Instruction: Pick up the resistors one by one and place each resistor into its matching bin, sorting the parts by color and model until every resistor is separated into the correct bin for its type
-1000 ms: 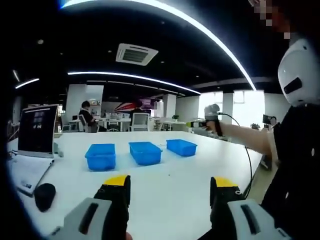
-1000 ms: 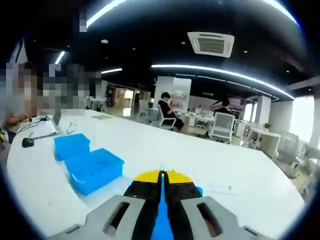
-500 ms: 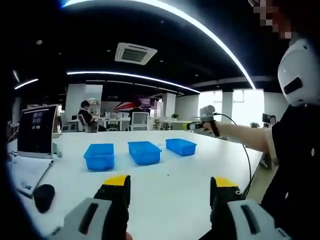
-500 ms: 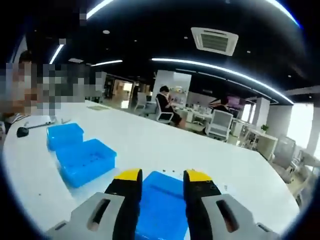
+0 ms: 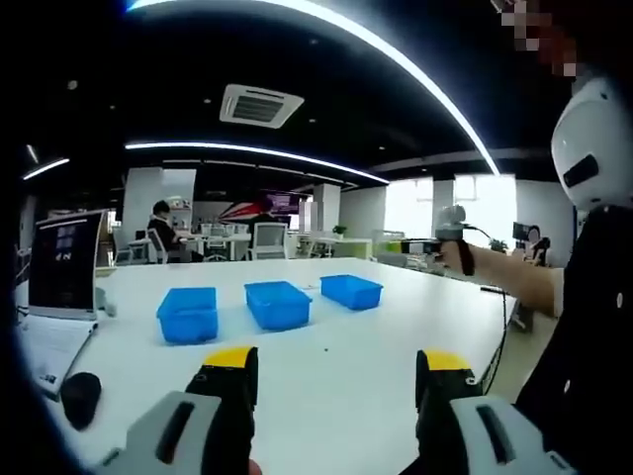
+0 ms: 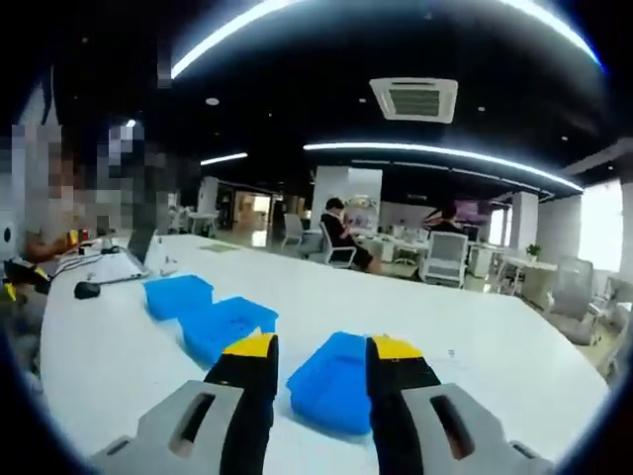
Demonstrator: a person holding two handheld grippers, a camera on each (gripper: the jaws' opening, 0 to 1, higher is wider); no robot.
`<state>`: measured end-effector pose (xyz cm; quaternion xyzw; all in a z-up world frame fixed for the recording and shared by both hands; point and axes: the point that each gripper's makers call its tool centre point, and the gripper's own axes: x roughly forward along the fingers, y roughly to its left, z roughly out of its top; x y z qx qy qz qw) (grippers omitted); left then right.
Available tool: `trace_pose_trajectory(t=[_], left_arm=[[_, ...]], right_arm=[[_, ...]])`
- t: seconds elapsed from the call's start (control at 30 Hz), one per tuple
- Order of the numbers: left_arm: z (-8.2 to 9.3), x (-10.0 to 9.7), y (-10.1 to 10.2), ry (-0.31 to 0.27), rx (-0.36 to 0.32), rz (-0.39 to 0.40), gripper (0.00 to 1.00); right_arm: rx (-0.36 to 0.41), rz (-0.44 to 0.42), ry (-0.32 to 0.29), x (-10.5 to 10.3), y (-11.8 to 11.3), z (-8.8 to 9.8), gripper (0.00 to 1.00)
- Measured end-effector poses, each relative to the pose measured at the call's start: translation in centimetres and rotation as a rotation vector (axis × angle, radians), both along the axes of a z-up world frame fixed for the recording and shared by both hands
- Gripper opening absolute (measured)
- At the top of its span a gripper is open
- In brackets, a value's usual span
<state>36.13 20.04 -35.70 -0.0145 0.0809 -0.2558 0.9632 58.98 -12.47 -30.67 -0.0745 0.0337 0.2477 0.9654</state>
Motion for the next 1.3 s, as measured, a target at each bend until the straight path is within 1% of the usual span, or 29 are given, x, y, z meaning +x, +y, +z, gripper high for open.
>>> trace_pose_trajectory(t=[0.07, 0.1, 0.13, 0.2, 0.37, 0.47, 0.57, 0.67, 0.73, 0.83, 0.9, 1.07, 1.13, 1.2, 1.27, 1.3], left_arm=[[0.0, 0.1, 0.1, 0.0, 0.004, 0.0, 0.66], [0.0, 0.2, 0.1, 0.001, 0.008, 0.001, 0.65], [0.0, 0.2, 0.2, 0.001, 0.013, 0.002, 0.65], [-0.1, 0.3, 0.3, 0.002, 0.019, 0.005, 0.65], [0.0, 0.6, 0.3, -0.001, 0.026, 0.015, 0.65], [0.1, 0.6, 0.1, 0.0, 0.023, 0.008, 0.66], [-0.2, 0.6, 0.0, 0.005, 0.038, 0.007, 0.66], [-0.2, 0.7, -0.2, 0.008, 0.033, 0.01, 0.65], [-0.2, 0.6, -0.4, 0.007, 0.034, 0.009, 0.65], [-0.2, 0.6, -0.5, 0.009, 0.029, 0.017, 0.66], [-0.3, 0.6, -0.5, 0.009, 0.032, 0.021, 0.66], [-0.3, 0.3, -0.4, 0.005, 0.037, 0.027, 0.66], [-0.4, 0.1, -0.2, 0.004, 0.036, 0.029, 0.66], [-0.5, -0.1, 0.0, 0.005, 0.034, 0.032, 0.66], [-0.6, -0.2, 0.3, 0.006, 0.033, 0.035, 0.66], [-0.6, -0.2, 0.4, 0.007, 0.034, 0.036, 0.66]], right_arm=[[0.05, 0.042, -0.018, -2.3, 0.1, 0.2, 0.39], [0.057, 0.06, -0.025, -3.5, 0.0, 0.1, 0.4], [0.053, 0.061, -0.02, -4.5, -0.3, -0.3, 0.4], [0.043, 0.058, -0.001, -6.8, -0.8, -1.5, 0.41], [0.045, 0.028, 0.045, -11.1, -2.1, -3.5, 0.41], [0.018, 0.015, 0.093, -13.4, -3.1, -4.9, 0.41], [0.019, 0.011, 0.113, -15.1, -3.5, -5.3, 0.41], [0.039, 0.003, 0.127, -15.9, -3.4, -5.3, 0.41], [0.056, 0.012, 0.131, -16.1, -3.0, -5.3, 0.41], [0.08, 0.059, 0.155, -16.2, -1.6, -5.2, 0.4], [0.077, 0.102, 0.172, -16.1, -0.6, -5.0, 0.4], [0.034, 0.207, 0.198, -15.5, 2.0, -4.3, 0.38], [-0.008, 0.266, 0.198, -15.1, 3.3, -3.8, 0.38], [-0.052, 0.305, 0.199, -14.5, 4.1, -3.5, 0.37], [-0.071, 0.335, 0.196, -13.9, 4.9, -3.1, 0.37], [-0.082, 0.348, 0.204, -13.6, 5.3, -3.0, 0.37]])
